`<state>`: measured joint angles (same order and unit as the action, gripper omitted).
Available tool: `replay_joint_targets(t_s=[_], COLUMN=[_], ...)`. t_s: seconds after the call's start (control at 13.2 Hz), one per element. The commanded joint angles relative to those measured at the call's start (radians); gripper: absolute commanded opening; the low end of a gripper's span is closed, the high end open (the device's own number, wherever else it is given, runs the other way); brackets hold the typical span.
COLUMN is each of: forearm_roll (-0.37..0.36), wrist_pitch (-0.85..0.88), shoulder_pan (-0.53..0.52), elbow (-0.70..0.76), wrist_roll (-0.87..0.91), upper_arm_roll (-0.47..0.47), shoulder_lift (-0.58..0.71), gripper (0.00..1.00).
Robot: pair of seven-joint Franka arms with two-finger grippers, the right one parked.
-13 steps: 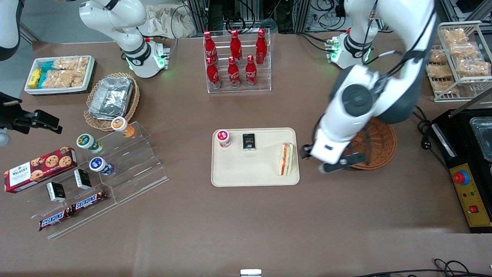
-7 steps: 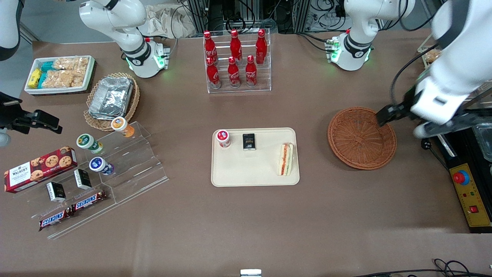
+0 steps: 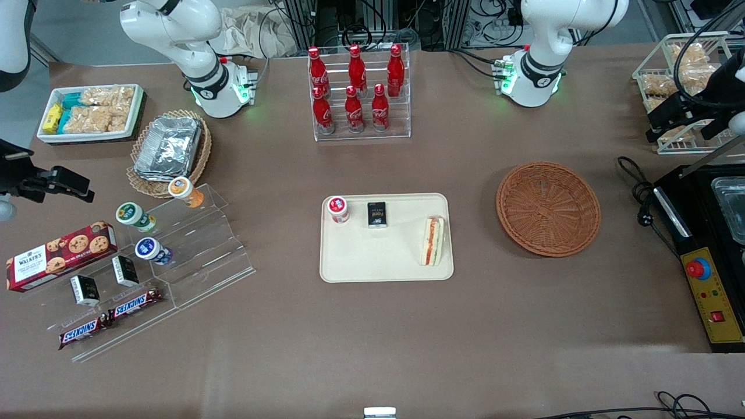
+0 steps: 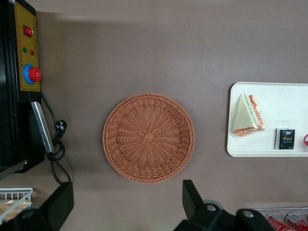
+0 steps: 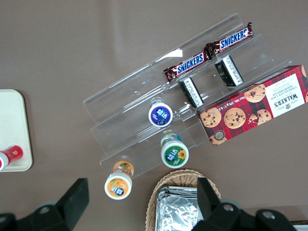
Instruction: Place sandwich from basket to tray
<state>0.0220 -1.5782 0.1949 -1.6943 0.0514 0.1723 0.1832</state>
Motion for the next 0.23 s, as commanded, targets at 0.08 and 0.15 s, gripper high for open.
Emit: replay_joint_targets(t_s=[0.08, 0.15], forearm_roll=[-0.005, -0.005], wrist_pitch=[-0.013, -0.007], shoulder_pan=[0.002, 0.001], elbow=[0.057, 0.068], wrist_roll=[-0.013, -0.018], upper_arm_roll=[-0.050, -0.050], shoulder_lift=[-0.056, -0.068], gripper=[1.00, 1.00])
